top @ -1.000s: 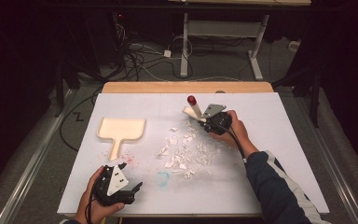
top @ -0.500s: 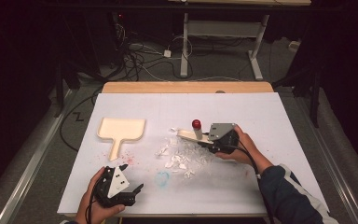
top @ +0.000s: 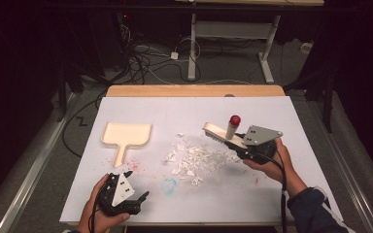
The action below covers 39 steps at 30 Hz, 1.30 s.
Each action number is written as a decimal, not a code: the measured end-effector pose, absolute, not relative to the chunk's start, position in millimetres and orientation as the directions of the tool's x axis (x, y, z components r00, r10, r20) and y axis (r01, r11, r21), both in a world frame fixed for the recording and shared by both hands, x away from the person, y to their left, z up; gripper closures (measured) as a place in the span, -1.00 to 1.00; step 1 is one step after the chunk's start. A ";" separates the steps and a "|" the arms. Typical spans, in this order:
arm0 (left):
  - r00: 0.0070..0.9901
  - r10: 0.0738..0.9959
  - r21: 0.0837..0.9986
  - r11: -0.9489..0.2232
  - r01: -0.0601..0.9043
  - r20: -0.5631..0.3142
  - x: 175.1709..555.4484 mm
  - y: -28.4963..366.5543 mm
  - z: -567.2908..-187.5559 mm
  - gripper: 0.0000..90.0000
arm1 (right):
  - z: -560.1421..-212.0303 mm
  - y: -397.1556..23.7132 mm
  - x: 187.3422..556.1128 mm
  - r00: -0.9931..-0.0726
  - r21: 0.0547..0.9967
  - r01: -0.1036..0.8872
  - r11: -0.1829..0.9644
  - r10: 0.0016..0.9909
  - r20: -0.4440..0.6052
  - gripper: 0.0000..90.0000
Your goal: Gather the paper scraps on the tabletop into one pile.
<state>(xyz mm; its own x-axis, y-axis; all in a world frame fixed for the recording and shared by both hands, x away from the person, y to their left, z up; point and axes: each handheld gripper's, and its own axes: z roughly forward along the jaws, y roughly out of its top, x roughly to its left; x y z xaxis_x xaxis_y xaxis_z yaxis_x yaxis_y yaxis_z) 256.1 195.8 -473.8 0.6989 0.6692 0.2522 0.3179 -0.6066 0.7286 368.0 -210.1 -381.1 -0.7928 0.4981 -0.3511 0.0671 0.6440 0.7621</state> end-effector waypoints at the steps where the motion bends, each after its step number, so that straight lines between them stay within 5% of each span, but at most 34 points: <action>1: 0.700 0.667 0.728 -0.609 0.316 0.254 255.7 195.6 -473.5 -0.62 | -379.6 -214.9 365.7 -0.778 0.761 0.081 0.644 0.518 -0.355 0.52; 17: 0.715 0.650 0.725 -0.619 0.302 0.257 257.6 191.1 -472.3 -0.62 | -426.8 -260.7 369.6 -0.556 0.693 0.437 0.573 0.778 -0.292 0.52; 31: 0.726 0.642 0.726 -0.619 0.300 0.248 259.9 190.1 -473.4 -0.62 | -432.3 -165.9 365.0 -0.660 0.745 0.394 0.538 0.730 -0.178 0.52; 39: 0.720 0.652 0.733 -0.607 0.305 0.240 261.1 191.8 -472.5 -0.62 | -410.5 -177.6 361.6 -0.672 0.805 0.347 0.481 0.727 -0.145 0.52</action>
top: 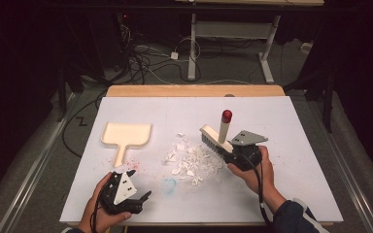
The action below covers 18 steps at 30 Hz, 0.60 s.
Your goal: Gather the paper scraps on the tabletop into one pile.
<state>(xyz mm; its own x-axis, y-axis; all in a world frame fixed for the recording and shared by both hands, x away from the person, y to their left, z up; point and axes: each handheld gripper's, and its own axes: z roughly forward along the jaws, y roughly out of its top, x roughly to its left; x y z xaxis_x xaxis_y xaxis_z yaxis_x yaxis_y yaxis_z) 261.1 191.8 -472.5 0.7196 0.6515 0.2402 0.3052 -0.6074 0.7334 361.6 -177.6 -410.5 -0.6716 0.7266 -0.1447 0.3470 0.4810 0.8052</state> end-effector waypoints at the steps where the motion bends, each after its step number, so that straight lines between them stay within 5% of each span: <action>1: 0.719 0.652 0.733 -0.608 0.305 0.242 261.4 191.5 -472.3 -0.62 | -407.6 -179.4 362.5 -0.674 0.809 0.337 0.482 0.723 -0.150 0.52; 9: 0.719 0.653 0.735 -0.605 0.308 0.236 264.4 190.8 -472.1 -0.62 | -394.1 -190.6 389.4 -0.626 0.831 0.314 0.459 0.758 -0.182 0.52; 18: 0.725 0.652 0.737 -0.599 0.312 0.223 264.7 190.6 -471.8 -0.61 | -417.8 -173.2 468.8 -0.597 0.769 0.265 0.582 0.725 -0.343 0.52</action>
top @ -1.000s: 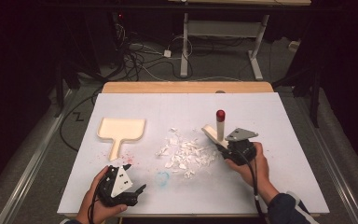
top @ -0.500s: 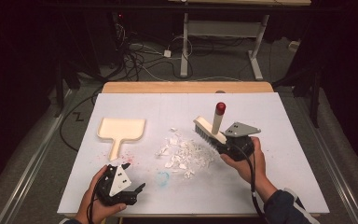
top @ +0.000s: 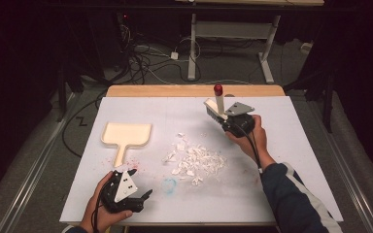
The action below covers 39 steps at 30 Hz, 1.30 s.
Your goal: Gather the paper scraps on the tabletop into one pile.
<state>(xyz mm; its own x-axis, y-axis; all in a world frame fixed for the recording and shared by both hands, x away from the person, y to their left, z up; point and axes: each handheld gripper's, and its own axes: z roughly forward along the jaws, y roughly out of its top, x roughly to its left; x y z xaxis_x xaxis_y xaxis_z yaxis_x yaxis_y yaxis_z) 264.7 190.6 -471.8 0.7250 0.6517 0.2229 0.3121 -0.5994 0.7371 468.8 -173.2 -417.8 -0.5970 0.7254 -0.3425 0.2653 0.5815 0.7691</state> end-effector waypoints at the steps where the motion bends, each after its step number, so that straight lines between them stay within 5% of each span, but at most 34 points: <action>1: 0.724 0.655 0.738 -0.595 0.317 0.217 265.2 190.9 -472.6 -0.61 | -420.1 -168.7 473.9 -0.603 0.769 0.251 0.588 0.716 -0.352 0.52; 14: 0.724 0.658 0.738 -0.591 0.326 0.207 265.8 194.6 -474.1 -0.61 | -448.2 -96.4 471.8 -0.806 0.738 0.124 0.663 0.501 -0.314 0.51; 29: 0.744 0.646 0.733 -0.588 0.342 0.170 263.2 190.5 -472.6 -0.61 | -442.0 -141.8 433.2 -0.963 0.758 -0.060 0.650 0.162 -0.216 0.51; 34: 0.742 0.650 0.734 -0.584 0.348 0.164 263.5 191.3 -472.6 -0.61 | -436.2 -156.3 417.2 -0.960 0.756 -0.076 0.650 0.156 -0.231 0.52; 39: 0.734 0.656 0.729 -0.588 0.351 0.176 264.4 190.0 -472.3 -0.61 | -427.7 -168.8 406.6 -0.927 0.779 -0.043 0.626 0.266 -0.264 0.52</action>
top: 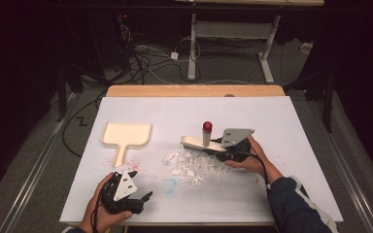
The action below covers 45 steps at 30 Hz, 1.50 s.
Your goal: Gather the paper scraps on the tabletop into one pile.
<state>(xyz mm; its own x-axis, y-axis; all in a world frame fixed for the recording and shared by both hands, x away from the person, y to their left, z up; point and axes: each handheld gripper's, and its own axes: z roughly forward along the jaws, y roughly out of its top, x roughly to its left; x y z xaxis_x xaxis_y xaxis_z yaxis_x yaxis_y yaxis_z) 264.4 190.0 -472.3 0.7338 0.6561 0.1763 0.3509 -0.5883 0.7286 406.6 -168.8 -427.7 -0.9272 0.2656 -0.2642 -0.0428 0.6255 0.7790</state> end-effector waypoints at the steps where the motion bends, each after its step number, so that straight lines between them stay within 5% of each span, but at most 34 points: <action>1: 0.731 0.655 0.726 -0.596 0.344 0.191 264.8 189.9 -472.3 -0.61 | -424.4 -172.6 404.4 -0.923 0.793 -0.038 0.608 0.282 -0.260 0.52; 6: 0.728 0.657 0.721 -0.600 0.347 0.197 265.2 190.1 -472.9 -0.61 | -406.0 -190.3 392.3 -0.879 0.827 -0.046 0.560 0.371 -0.300 0.52; 14: 0.722 0.659 0.723 -0.602 0.337 0.212 262.4 192.4 -470.7 -0.61 | -390.0 -212.5 386.2 -0.794 0.863 0.085 0.498 0.557 -0.243 0.52; 30: 0.734 0.641 0.715 -0.620 0.322 0.225 259.8 188.1 -470.9 -0.61 | -425.5 -246.5 356.5 -0.591 0.795 0.336 0.505 0.771 -0.239 0.52; 34: 0.737 0.637 0.719 -0.619 0.316 0.225 260.6 187.4 -469.8 -0.61 | -437.7 -236.2 353.3 -0.555 0.779 0.398 0.484 0.804 -0.216 0.52; 45: 0.755 0.623 0.758 -0.588 0.280 0.204 261.8 187.5 -464.4 -0.61 | -448.6 -168.0 337.9 -0.570 0.783 0.363 0.505 0.785 -0.242 0.51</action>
